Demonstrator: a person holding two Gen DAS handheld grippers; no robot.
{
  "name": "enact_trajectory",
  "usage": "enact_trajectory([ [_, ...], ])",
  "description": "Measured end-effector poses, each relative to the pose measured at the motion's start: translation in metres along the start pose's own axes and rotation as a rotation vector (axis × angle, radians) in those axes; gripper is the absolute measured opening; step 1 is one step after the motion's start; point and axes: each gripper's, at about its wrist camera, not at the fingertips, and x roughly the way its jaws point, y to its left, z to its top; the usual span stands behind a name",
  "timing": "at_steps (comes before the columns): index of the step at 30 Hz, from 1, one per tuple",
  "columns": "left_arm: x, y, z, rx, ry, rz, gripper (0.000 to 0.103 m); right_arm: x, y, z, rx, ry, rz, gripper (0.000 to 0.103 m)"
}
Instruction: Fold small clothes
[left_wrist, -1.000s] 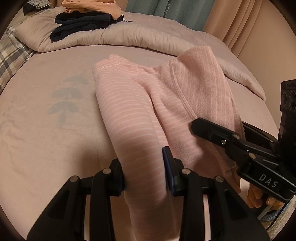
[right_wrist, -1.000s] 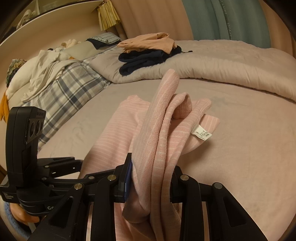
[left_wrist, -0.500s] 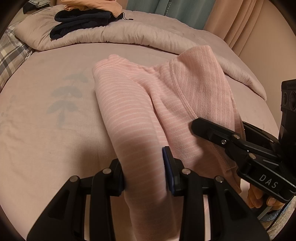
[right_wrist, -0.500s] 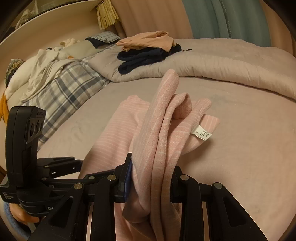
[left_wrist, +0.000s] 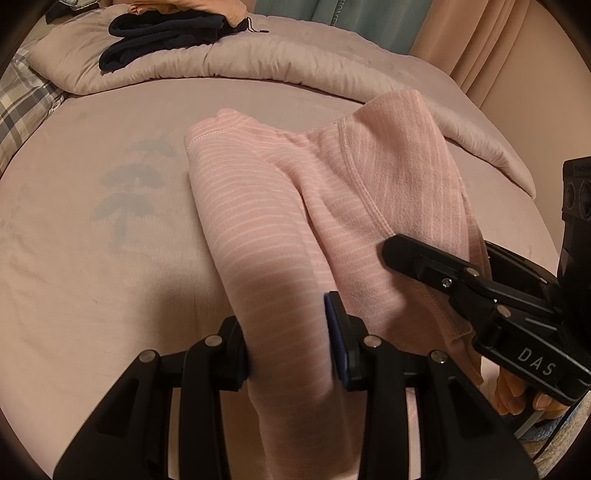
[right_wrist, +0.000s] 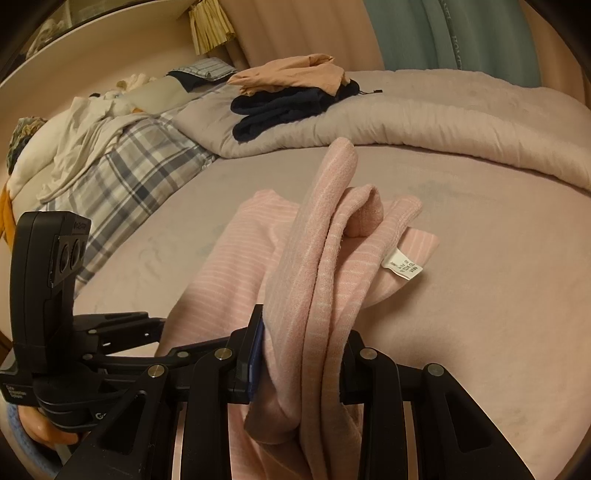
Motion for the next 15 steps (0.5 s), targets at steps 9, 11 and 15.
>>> enact_trajectory([
  [9,0.0045,0.0014,0.0009,-0.003,0.014,0.001,0.036,0.0036,-0.0021,0.0,0.007,0.012,-0.001,0.032],
  [11,0.0046,0.0015,0.0009,-0.003,0.015,0.002,0.036,0.0036,-0.0023,0.0001,0.007,0.013,-0.001,0.032],
  [15,0.0057,0.0016,0.001,-0.002,0.016,0.003,0.037,0.0038,-0.0022,0.0001,0.008,0.013,0.0,0.032],
])
